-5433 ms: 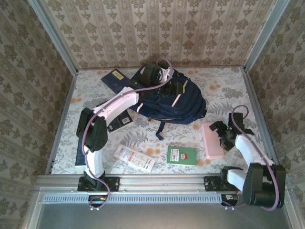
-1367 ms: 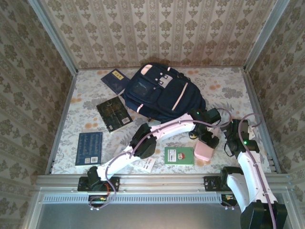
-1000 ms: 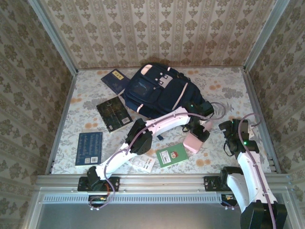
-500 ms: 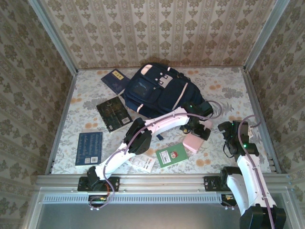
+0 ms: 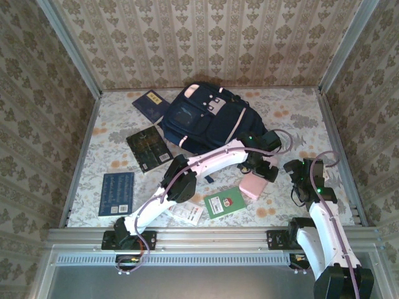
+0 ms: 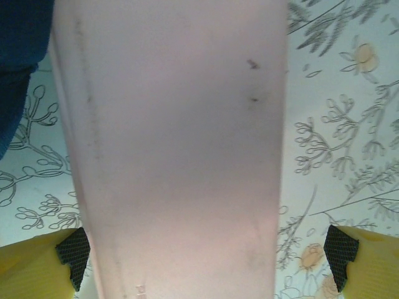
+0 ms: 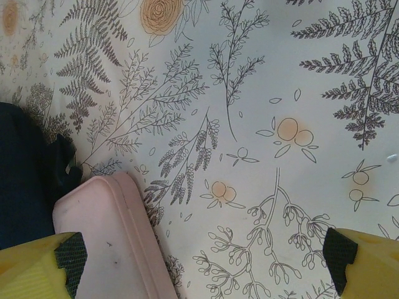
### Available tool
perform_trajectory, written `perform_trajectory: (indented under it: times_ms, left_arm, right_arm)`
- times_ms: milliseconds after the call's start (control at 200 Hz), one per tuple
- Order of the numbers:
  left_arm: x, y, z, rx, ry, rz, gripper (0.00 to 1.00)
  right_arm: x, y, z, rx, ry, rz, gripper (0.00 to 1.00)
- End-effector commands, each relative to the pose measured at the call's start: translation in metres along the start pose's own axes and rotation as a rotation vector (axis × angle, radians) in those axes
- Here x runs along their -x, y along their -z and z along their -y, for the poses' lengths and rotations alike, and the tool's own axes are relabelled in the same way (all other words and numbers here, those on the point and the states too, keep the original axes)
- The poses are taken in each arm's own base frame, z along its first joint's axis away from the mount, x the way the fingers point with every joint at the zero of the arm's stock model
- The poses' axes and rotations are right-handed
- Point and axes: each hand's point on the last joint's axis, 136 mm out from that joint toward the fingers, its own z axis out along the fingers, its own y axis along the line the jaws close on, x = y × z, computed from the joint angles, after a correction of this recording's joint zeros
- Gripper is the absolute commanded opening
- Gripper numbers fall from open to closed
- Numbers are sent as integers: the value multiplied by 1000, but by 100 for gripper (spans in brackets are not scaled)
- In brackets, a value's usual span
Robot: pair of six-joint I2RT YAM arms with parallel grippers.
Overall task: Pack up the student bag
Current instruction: Rotate the glasses case at the middle-right of the table, then pick up the glasses case from the middle-right of the table.
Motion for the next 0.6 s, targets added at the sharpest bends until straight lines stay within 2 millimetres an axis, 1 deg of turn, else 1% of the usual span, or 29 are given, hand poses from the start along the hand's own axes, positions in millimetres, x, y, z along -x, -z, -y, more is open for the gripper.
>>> perform_trajectory:
  times_ms: [0,190,265,410,505,595]
  left_arm:
    - [-11,-14,-1,24,-3,-46,100]
    - [-25,-36,-8,55,-5,-105,100]
    - [-29,-42,-18,102,-2,-113,100]
    - [-32,-44,-31,178,-16,-123,100]
    - [-32,-40,-38,228,-37,-115,100]
    - [-32,-35,-39,248,-51,-105,100]
  right_arm:
    - [-1,-2,-1,7,7,-9,100]
    - [-1,-4,0,3,9,-8,100]
    - [-1,-5,-1,3,6,-9,100]
    - [-3,-7,1,0,-1,-17,100]
    - [-4,-9,2,1,-4,-19,100]
    - [-5,-10,2,3,-8,-20,100]
